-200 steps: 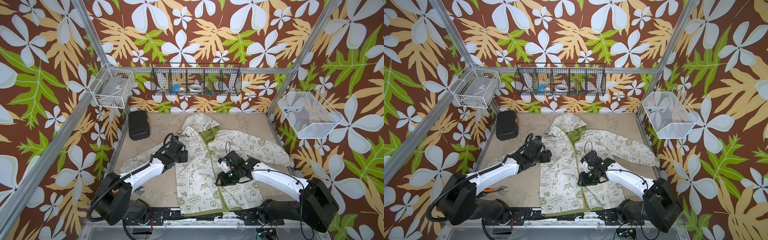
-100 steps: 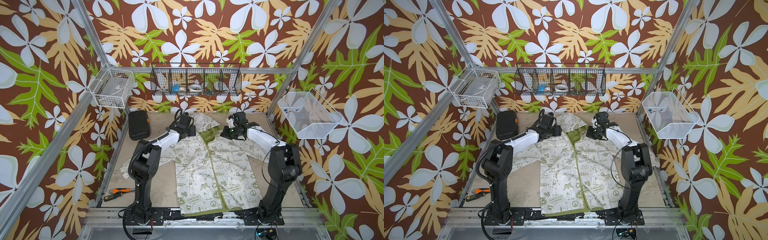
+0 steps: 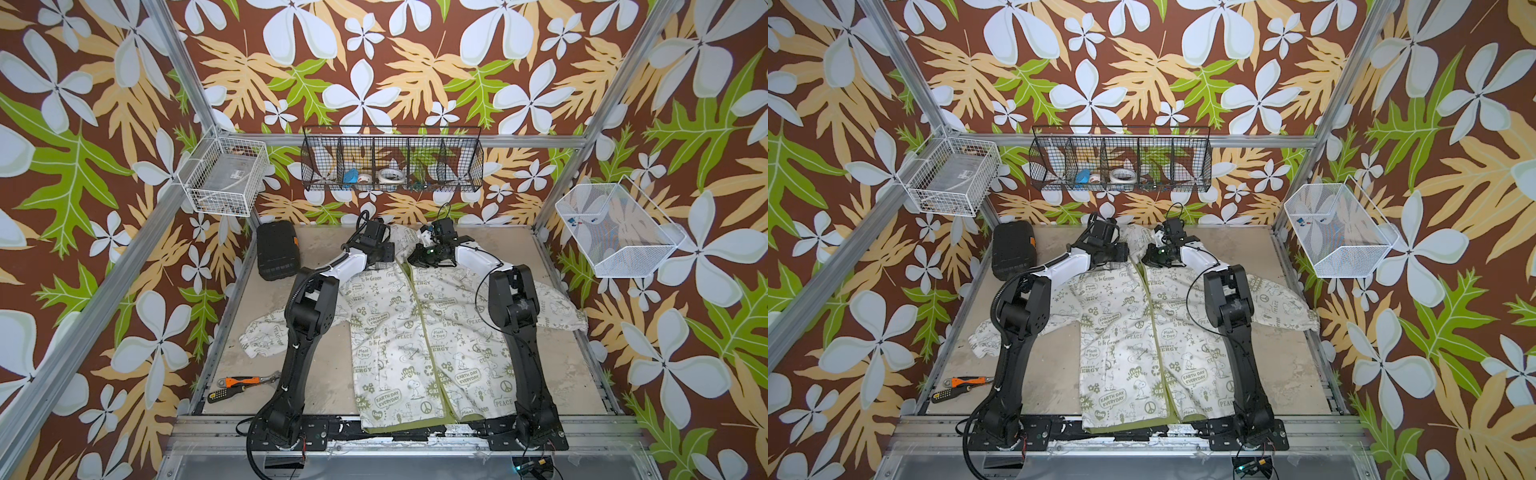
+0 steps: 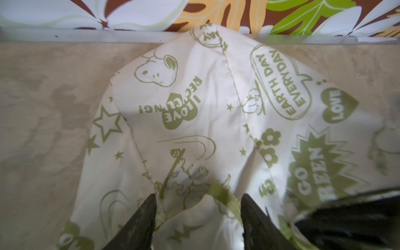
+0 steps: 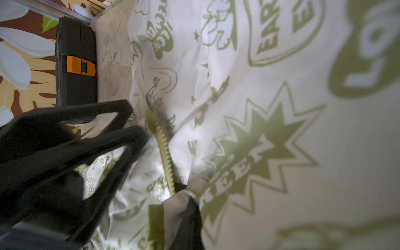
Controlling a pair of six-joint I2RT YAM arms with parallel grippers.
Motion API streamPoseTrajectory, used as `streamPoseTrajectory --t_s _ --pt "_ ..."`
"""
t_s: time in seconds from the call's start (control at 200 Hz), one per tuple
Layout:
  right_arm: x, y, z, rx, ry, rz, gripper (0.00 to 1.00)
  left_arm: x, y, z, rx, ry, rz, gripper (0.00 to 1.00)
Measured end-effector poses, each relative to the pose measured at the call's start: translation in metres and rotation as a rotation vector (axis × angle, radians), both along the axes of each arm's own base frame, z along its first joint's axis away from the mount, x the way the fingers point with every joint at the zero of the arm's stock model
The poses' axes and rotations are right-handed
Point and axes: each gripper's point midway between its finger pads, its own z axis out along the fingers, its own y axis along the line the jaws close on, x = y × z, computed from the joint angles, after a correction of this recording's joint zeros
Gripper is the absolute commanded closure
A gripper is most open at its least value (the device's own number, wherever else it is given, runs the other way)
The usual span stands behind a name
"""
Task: Unzip the jacket
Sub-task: Smooth out the jacket at the center of the board.
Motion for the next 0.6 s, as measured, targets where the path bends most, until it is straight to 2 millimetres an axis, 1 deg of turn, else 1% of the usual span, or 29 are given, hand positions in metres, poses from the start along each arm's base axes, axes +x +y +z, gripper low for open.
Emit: streamPoseTrajectory --t_s 0.05,0.125,0.17,0.235,0.31,0.375,0.42,0.49,0.601 --pt "0.006 0.000 -0.011 -0.004 0.004 -0.007 0.89 -0.002 0.008 0.017 -0.011 -0.034 0.013 0.33" --pt "0.009 0.001 -0.030 0.001 0.031 -0.018 0.90 -0.002 0.020 0.051 -0.031 -0.107 0.032 0.31" --pt "0.014 0.002 -0.033 0.012 0.019 -0.018 0.90 -0.005 0.025 0.069 -0.039 -0.146 0.041 0.30" --pt "0.021 0.004 -0.034 0.015 -0.013 -0.021 0.90 -0.014 0.028 0.089 -0.050 -0.188 0.028 0.30" --pt "0.031 0.004 -0.034 0.015 -0.052 -0.027 0.90 -0.028 0.028 0.100 -0.064 -0.203 -0.001 0.30" --pt "0.041 -0.001 -0.034 0.016 -0.079 -0.037 0.90 -0.042 0.028 0.101 -0.075 -0.195 -0.020 0.30" --pt "0.051 -0.010 -0.033 0.011 -0.102 -0.053 0.90 -0.052 0.029 0.097 -0.080 -0.181 -0.030 0.30" --pt "0.068 -0.030 -0.029 -0.009 -0.129 -0.098 0.90 -0.067 0.032 0.085 -0.092 -0.142 -0.033 0.28" --pt "0.082 -0.062 -0.025 -0.073 -0.150 -0.158 0.88 -0.089 0.040 0.063 -0.090 -0.075 -0.020 0.26"
